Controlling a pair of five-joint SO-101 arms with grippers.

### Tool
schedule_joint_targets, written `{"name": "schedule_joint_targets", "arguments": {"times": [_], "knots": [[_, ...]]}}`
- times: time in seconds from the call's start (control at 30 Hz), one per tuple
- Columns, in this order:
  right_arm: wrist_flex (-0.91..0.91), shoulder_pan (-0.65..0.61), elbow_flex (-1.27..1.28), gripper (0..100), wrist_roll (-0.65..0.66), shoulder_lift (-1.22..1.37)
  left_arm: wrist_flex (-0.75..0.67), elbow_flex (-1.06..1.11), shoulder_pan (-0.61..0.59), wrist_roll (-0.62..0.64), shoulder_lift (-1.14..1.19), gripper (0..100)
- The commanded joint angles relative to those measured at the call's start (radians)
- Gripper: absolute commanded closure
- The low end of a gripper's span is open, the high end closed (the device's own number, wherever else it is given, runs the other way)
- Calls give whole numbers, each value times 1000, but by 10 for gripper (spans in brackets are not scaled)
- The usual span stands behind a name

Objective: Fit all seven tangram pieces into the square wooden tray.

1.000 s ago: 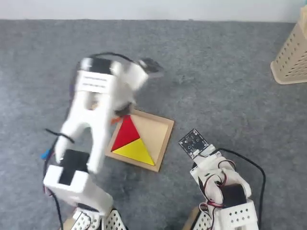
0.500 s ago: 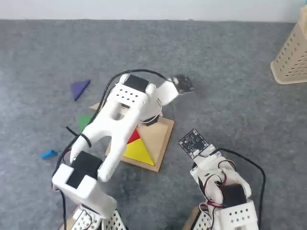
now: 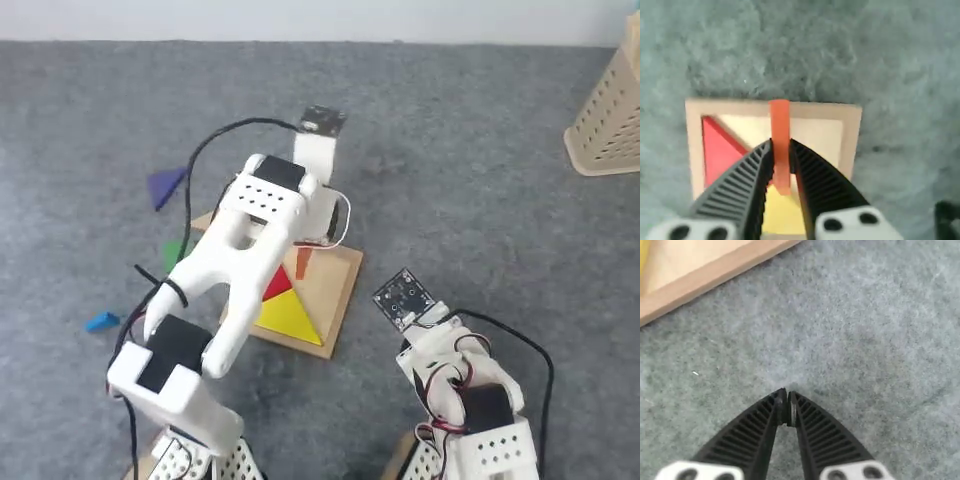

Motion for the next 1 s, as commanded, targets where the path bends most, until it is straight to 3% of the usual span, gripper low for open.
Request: {"name": "schedule_joint_targets", "arguments": {"times": [0.0,0.23,0.5,0.63,0.77,0.97], "knots": [[5,1,18,991,-6,-15,-37,53,3,239,-28,989],[5,1,18,991,-6,-15,-141,107,18,262,52,988],[5,1,18,991,-6,-15,34,-54,-37,201,58,986],[5,1,18,991,-6,-15,135,-105,-74,180,64,908],[5,1,18,991,-6,-15,140,-104,-69,183,66,827],[5,1,18,991,-6,-15,133,-113,-55,169,38,812]]}}
